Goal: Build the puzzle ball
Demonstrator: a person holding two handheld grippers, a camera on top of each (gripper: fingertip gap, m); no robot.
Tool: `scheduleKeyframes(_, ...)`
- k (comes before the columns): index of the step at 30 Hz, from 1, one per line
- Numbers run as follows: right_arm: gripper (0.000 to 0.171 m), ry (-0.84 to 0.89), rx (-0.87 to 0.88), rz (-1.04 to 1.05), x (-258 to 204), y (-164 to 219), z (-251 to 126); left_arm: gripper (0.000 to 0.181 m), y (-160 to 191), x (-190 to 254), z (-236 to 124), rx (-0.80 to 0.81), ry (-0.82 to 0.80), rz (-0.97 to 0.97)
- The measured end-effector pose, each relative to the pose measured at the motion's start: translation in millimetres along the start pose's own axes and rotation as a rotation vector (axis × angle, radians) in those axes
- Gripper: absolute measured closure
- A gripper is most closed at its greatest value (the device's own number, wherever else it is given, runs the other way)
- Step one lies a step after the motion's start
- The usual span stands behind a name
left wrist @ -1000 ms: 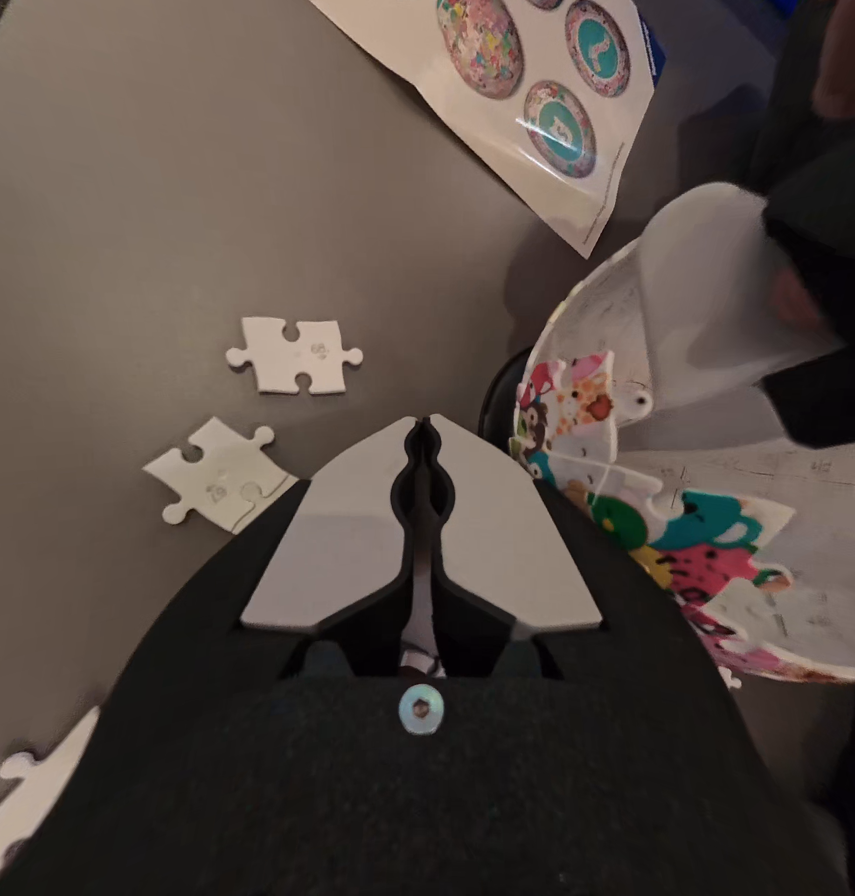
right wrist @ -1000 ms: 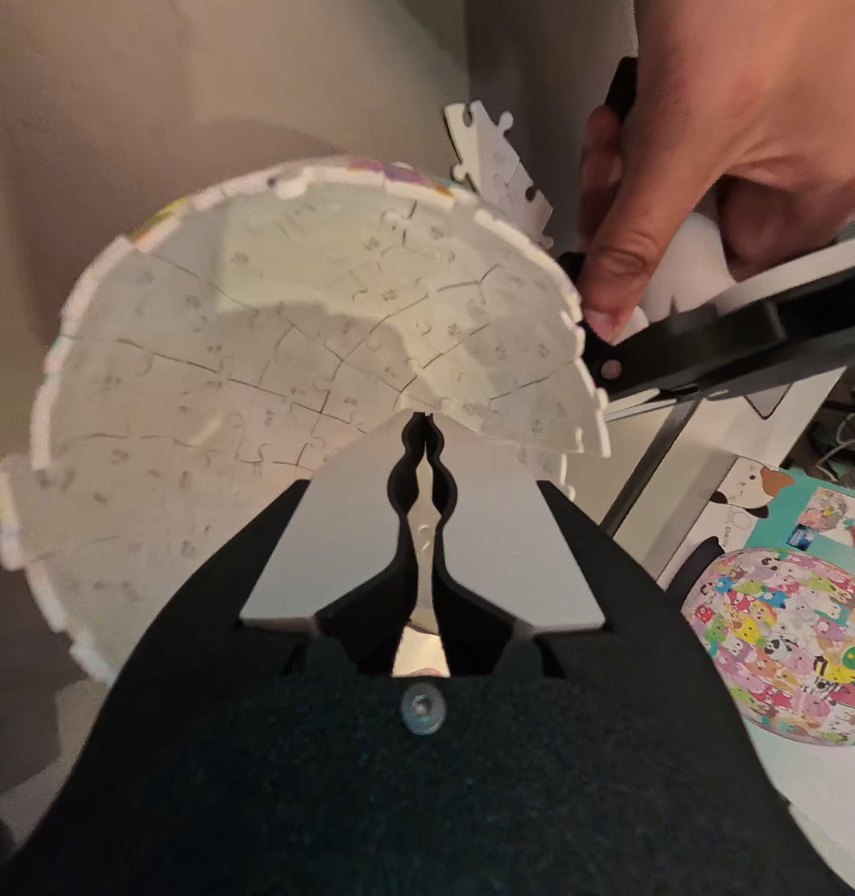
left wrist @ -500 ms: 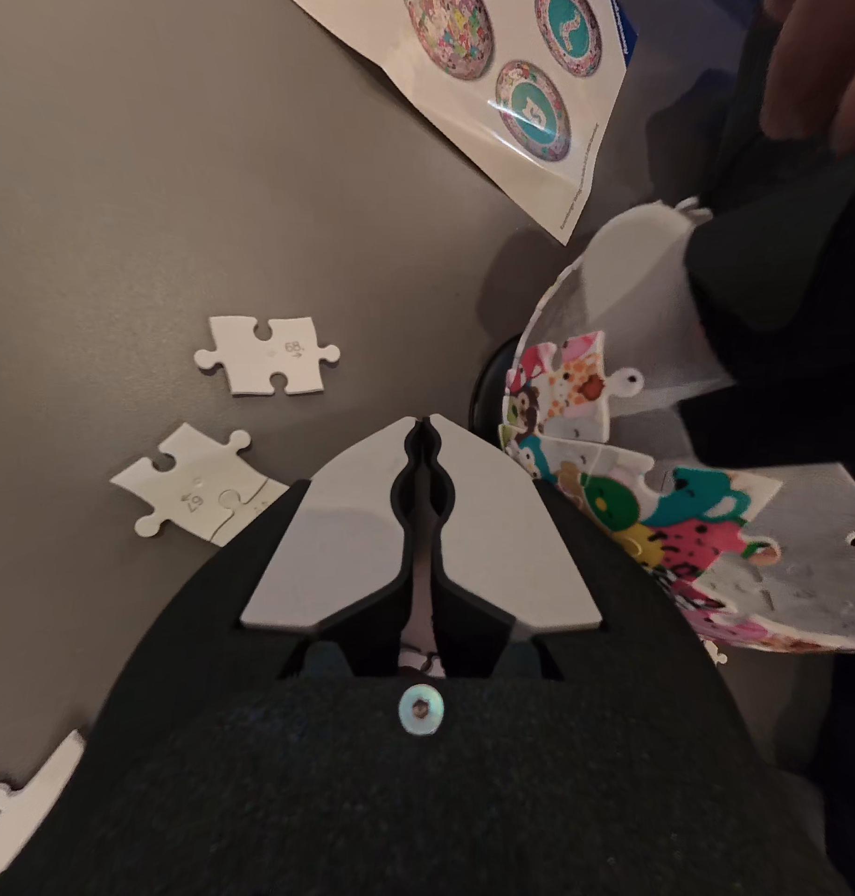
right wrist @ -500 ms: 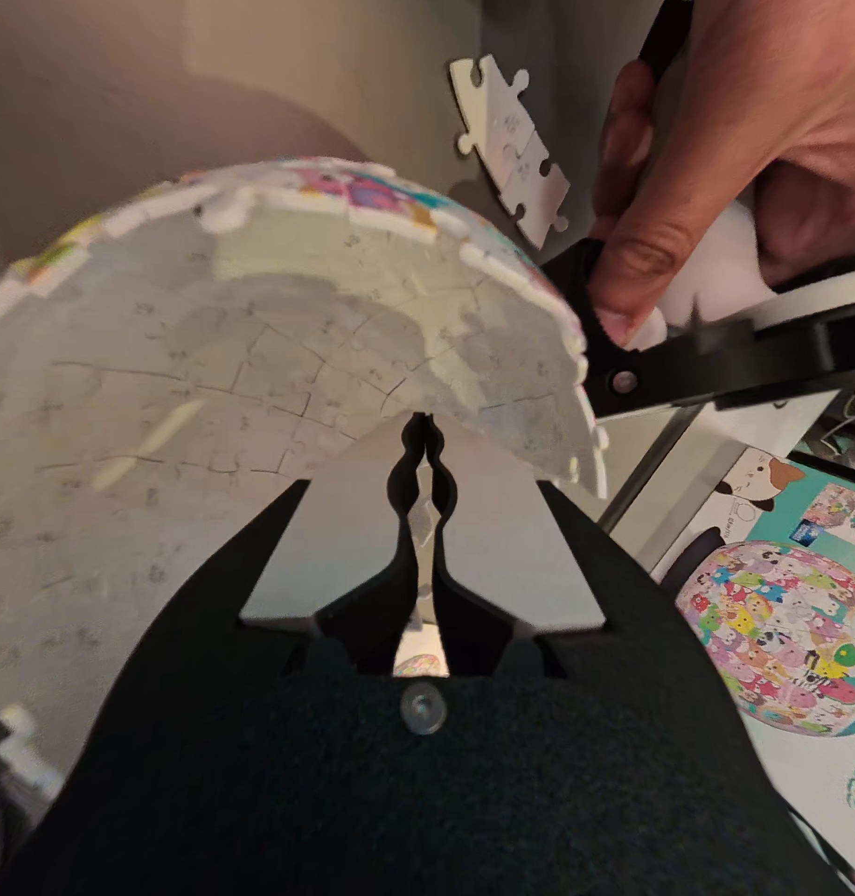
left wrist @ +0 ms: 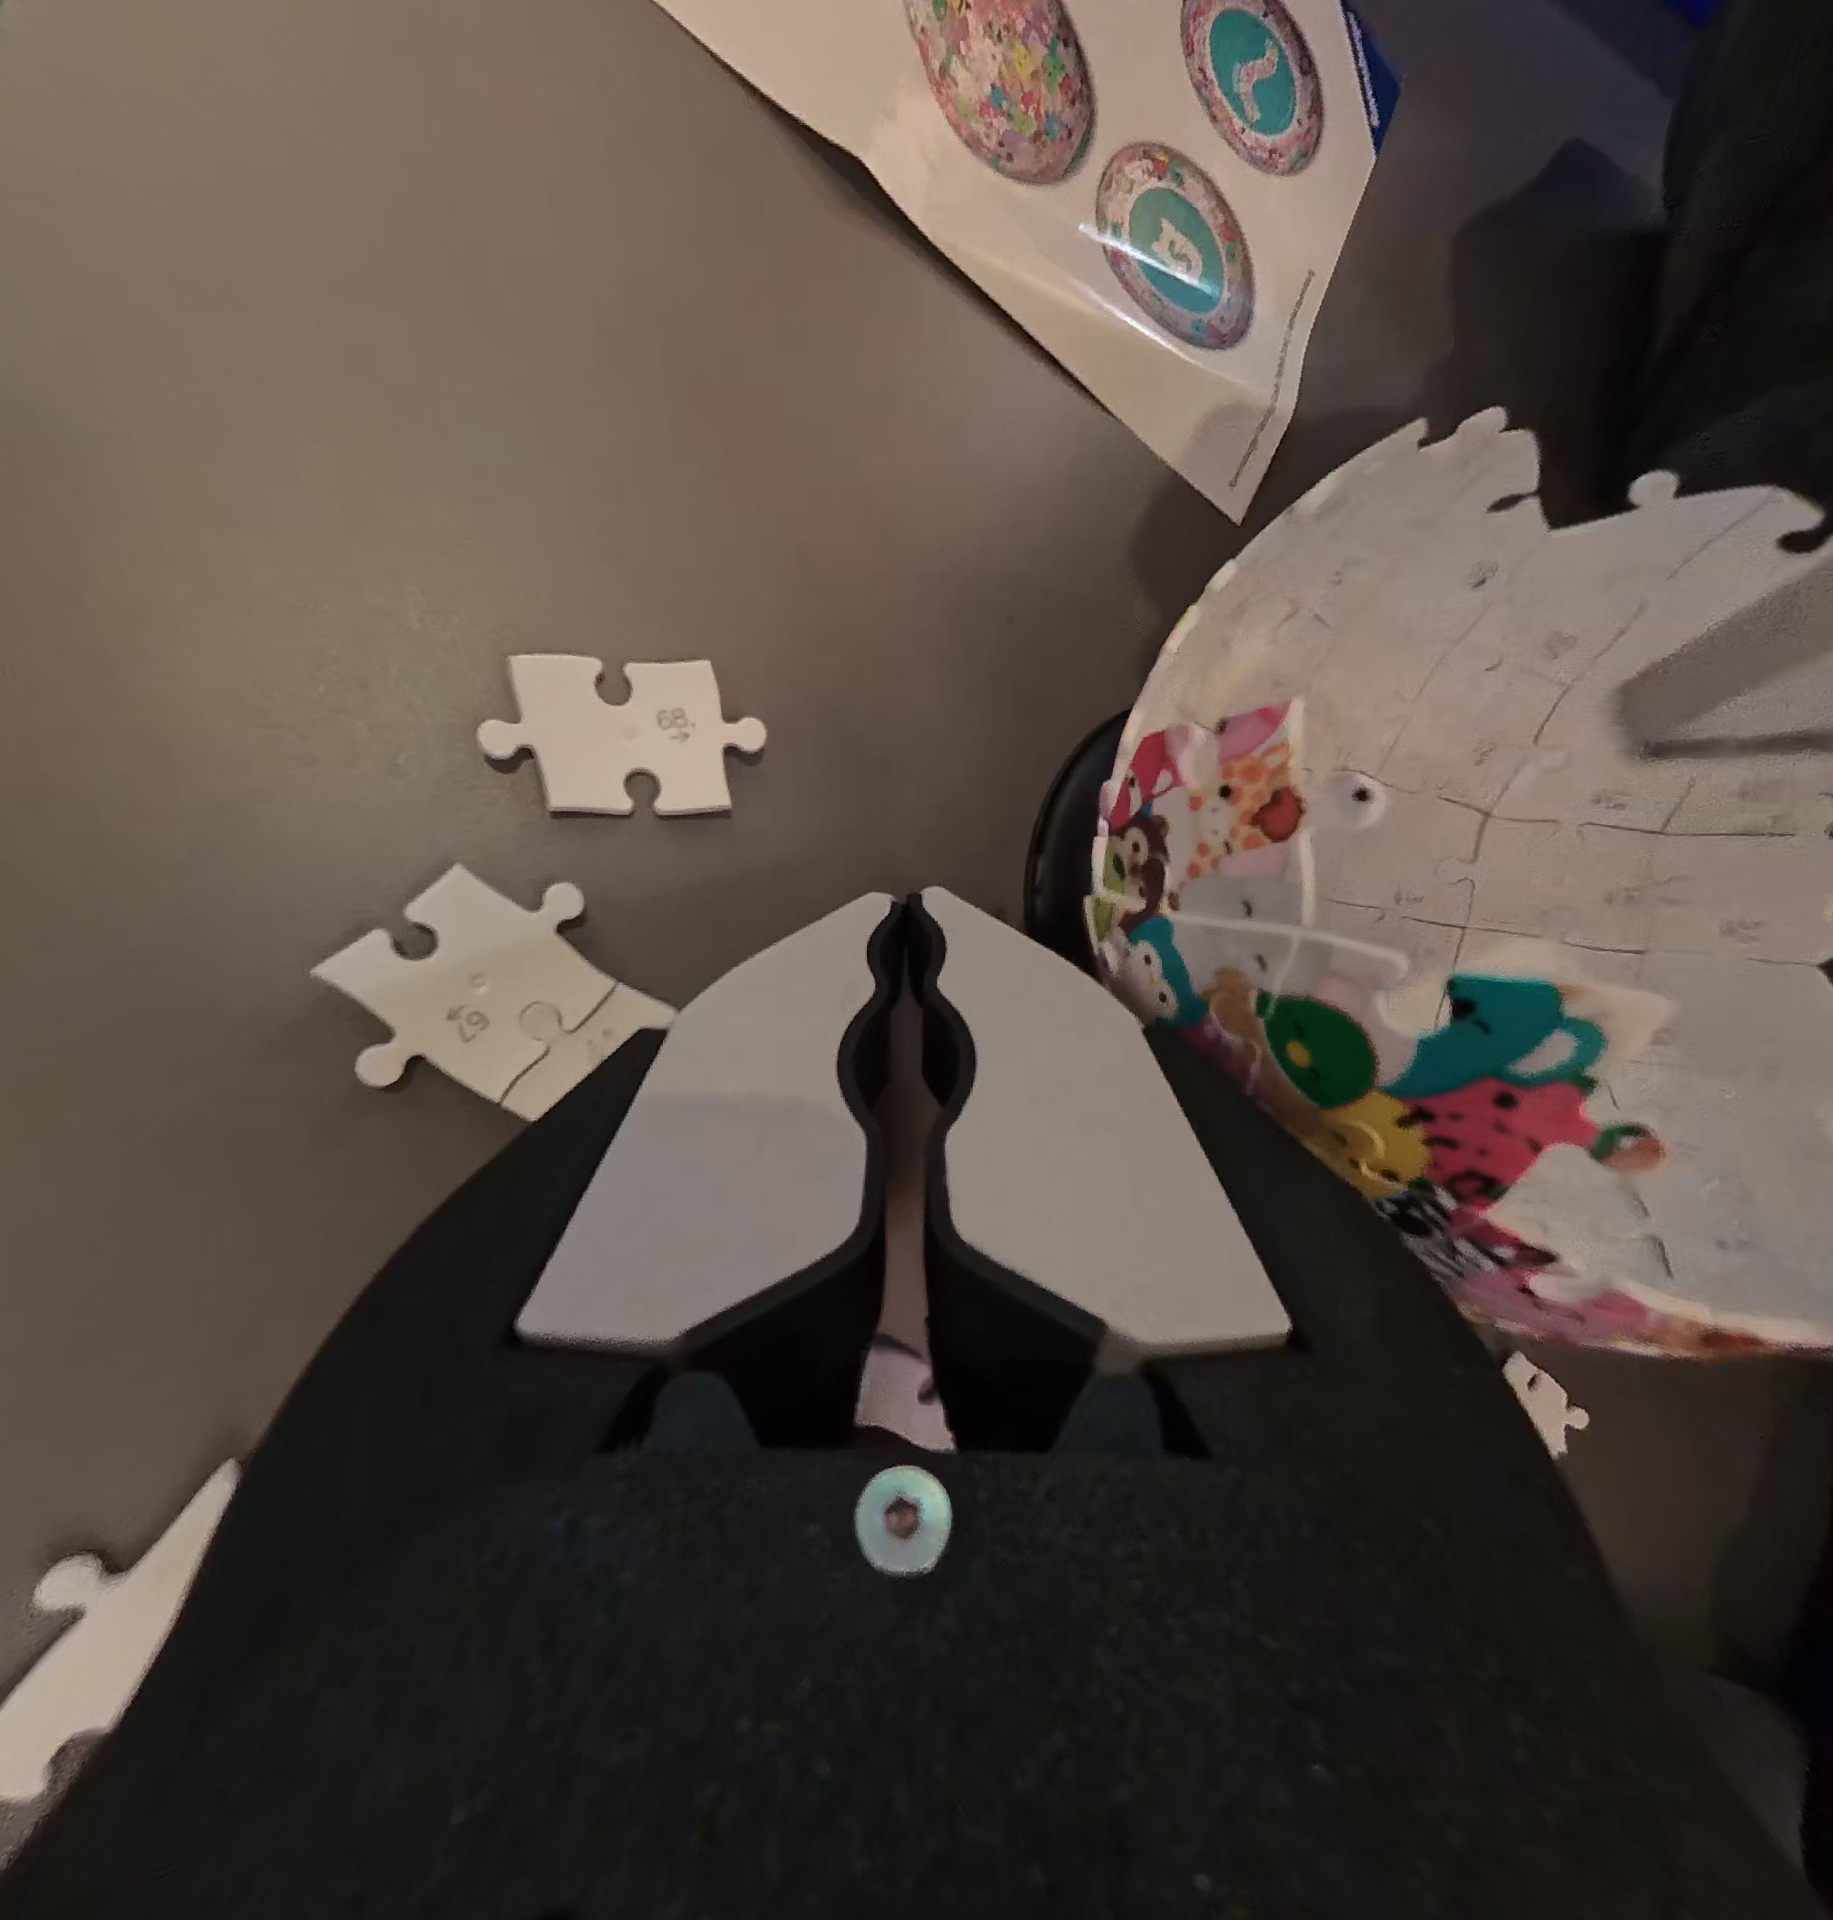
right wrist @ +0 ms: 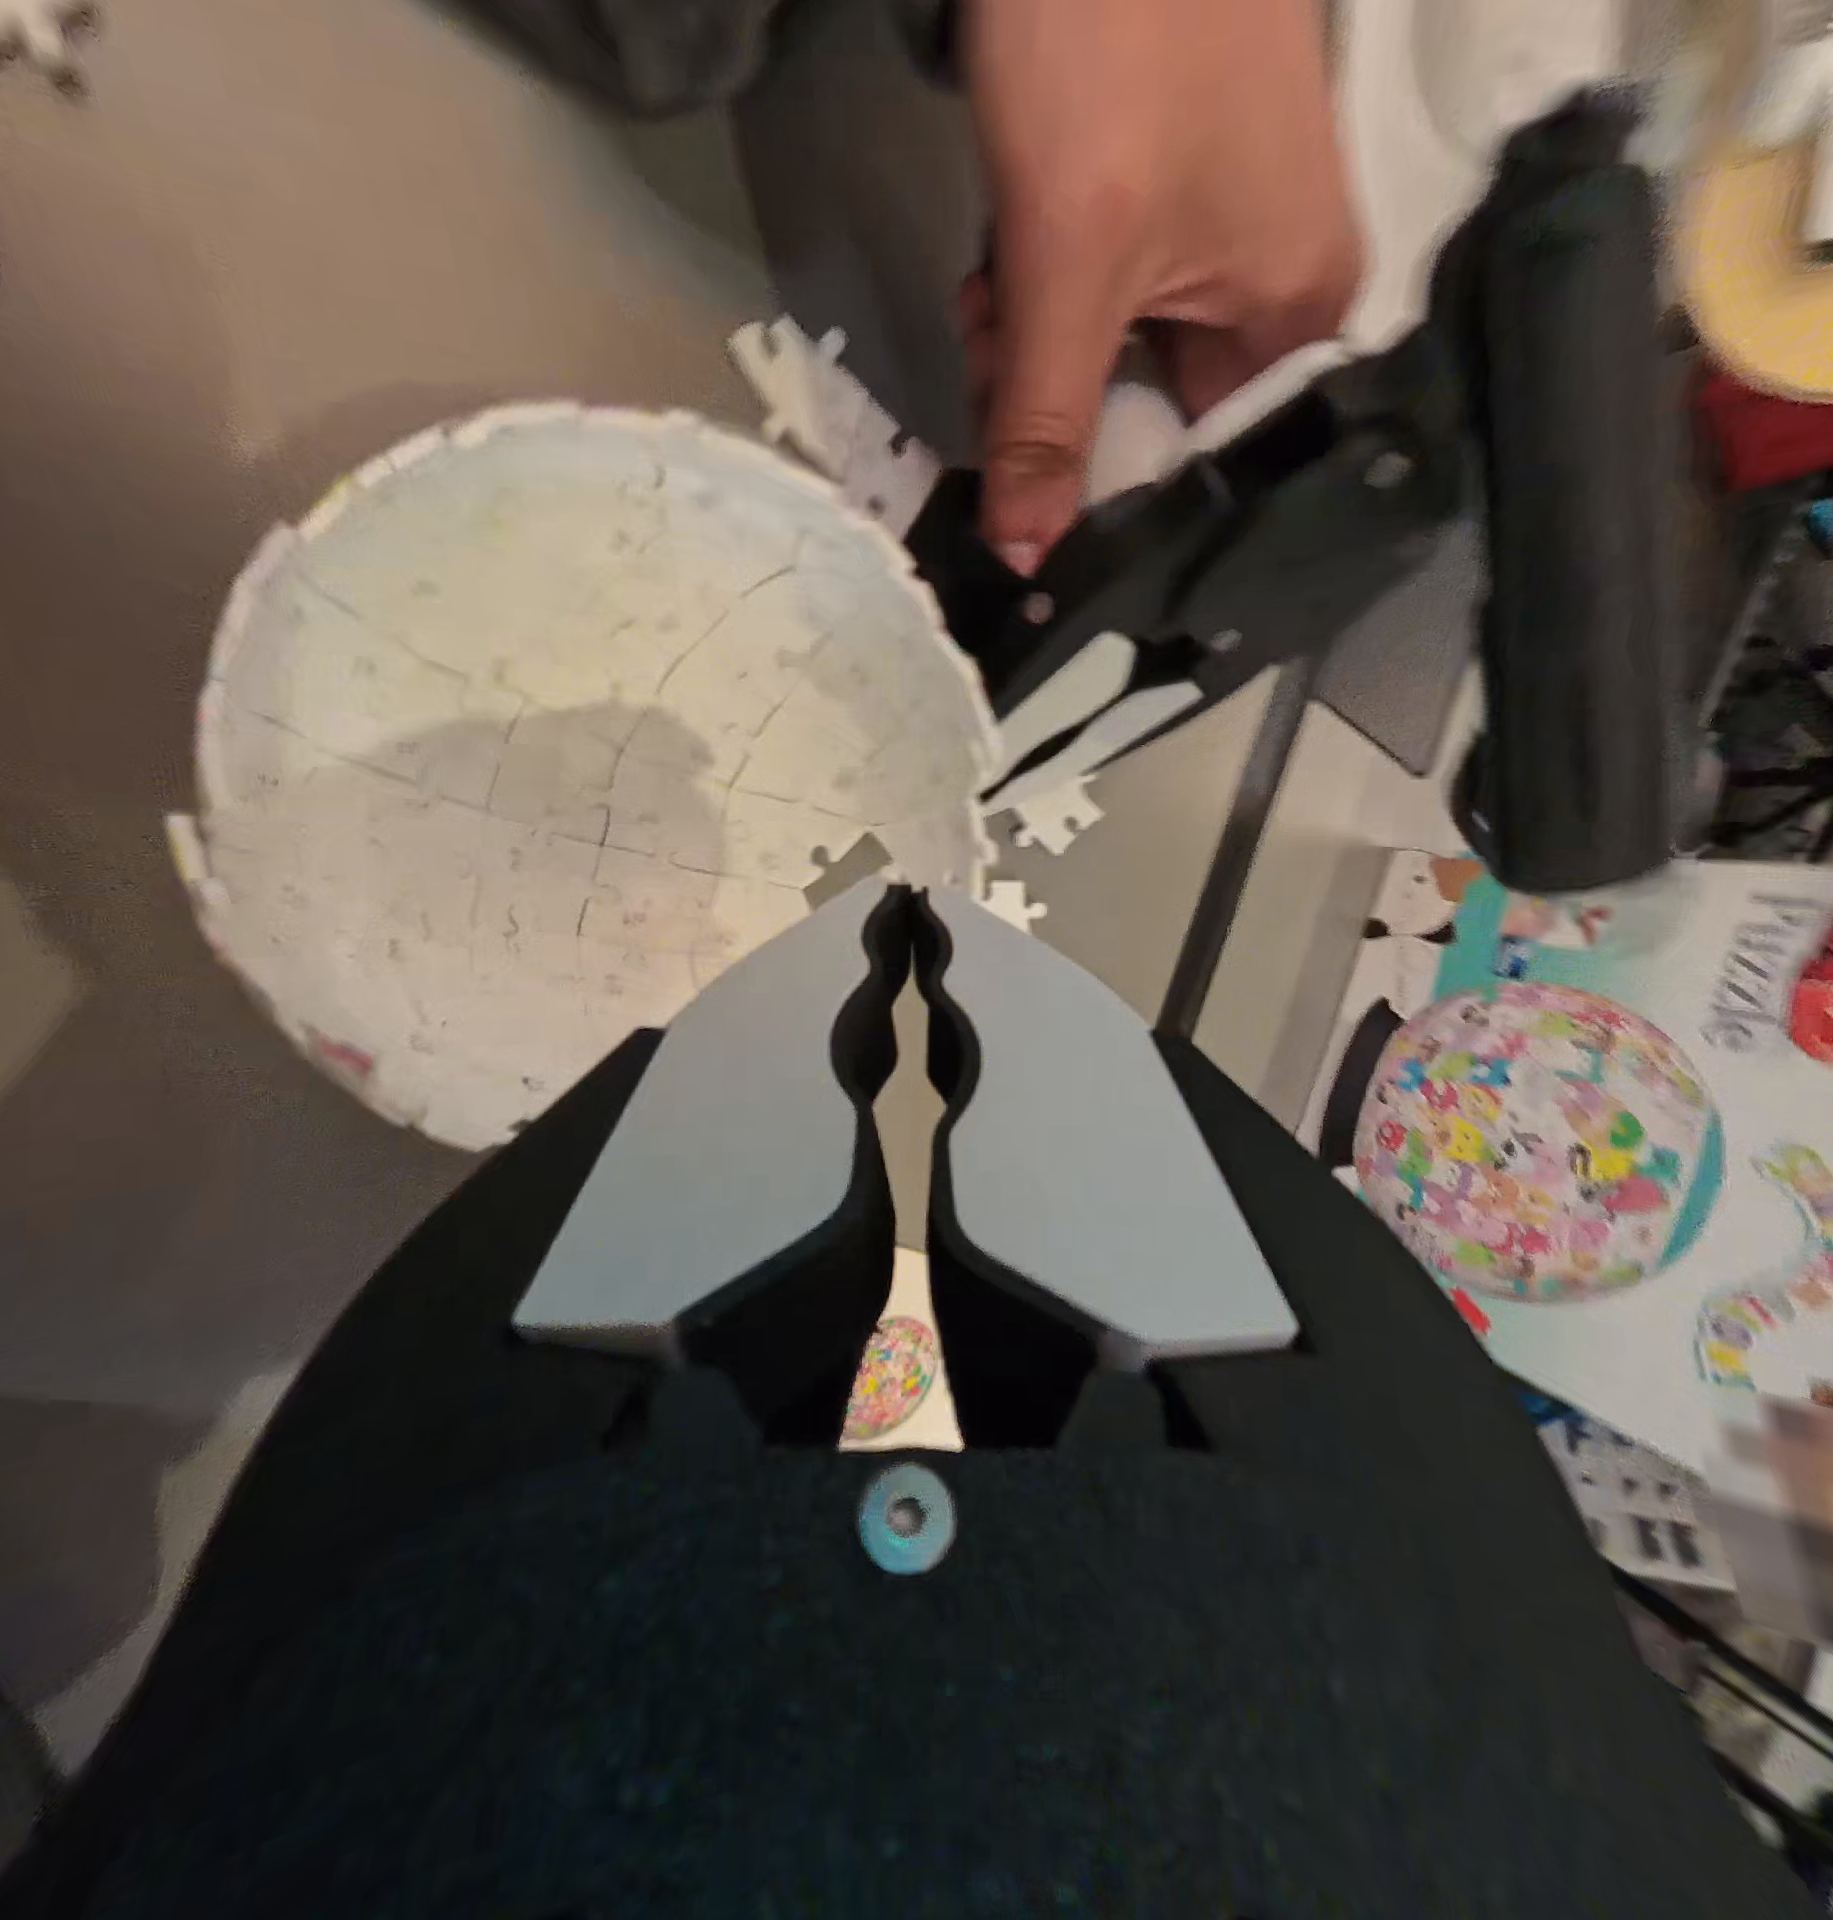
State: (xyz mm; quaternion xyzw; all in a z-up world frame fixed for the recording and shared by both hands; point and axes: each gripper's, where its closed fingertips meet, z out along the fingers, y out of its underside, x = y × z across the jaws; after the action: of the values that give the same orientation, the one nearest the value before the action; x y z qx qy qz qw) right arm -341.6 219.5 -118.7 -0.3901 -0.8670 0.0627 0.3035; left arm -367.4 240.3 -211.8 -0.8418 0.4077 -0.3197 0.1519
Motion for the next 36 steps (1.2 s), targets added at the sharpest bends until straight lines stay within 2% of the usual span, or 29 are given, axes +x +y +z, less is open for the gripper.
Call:
scheduleKeyframes(6,0.171,0.281,0.36,0.35,42.3,-1.7,-58.5,0.181,-20.9,-4.2,-48.2,0.161,-0.08,-0.035)
scheduleKeyframes(8,0.171,0.318,0.485,0.507,46.2,0.9,-68.2,0.181,-24.5,1.3,-66.1,0.206,-0.12,-0.03)
scheduleKeyframes(10,0.155,0.328,0.531,0.633,41.1,10.8,-68.7,0.178,-26.7,8.7,-84.3,0.253,-0.184,-0.012)
scheduleKeyframes(14,0.153,0.344,0.507,0.691,3.4,24.2,-67.3,0.163,-30.2,34.3,-108.0,0.334,-0.242,0.029)
scheduleKeyframes(17,0.154,0.414,0.47,0.717,-33.3,35.2,-71.6,0.16,-26.3,41.3,-102.1,0.225,-0.314,0.044)
scheduleKeyframes(22,0.157,0.509,0.588,0.875,-100.9,48.1,-88.1,0.158,-32.2,58.3,-103.7,0.163,-0.411,0.04)
scheduleKeyframes(24,0.157,0.475,0.625,0.878,-126.7,46.3,-86.1,0.159,-32.2,66.5,-106.5,0.15,-0.414,0.035)
scheduleKeyframes(26,0.158,0.479,0.575,0.845,-137.1,51.7,-84.0,0.159,-27.4,65.0,-107.5,0.07,-0.471,0.034)
scheduleKeyframes(29,0.159,0.46,0.636,0.753,-117.1,35.6,-98.2,0.157,-18.9,60.7,-112.0,-0.038,-0.588,0.047)
scheduleKeyframes(33,0.155,0.311,0.615,0.621,-55.6,17.2,-111.1,0.158,0.3,79.5,-118.5,-0.016,-0.648,0.03)
scheduleKeyframes(35,0.154,0.184,0.582,0.59,-26.0,15.3,-100.7,0.159,12.1,92.1,-117.7,0.031,-0.684,0.037)
scheduleKeyframes(36,0.148,0.129,0.517,0.598,-13.6,22.7,-86.8,0.161,16.5,96.6,-116.2,0.046,-0.704,0.046)
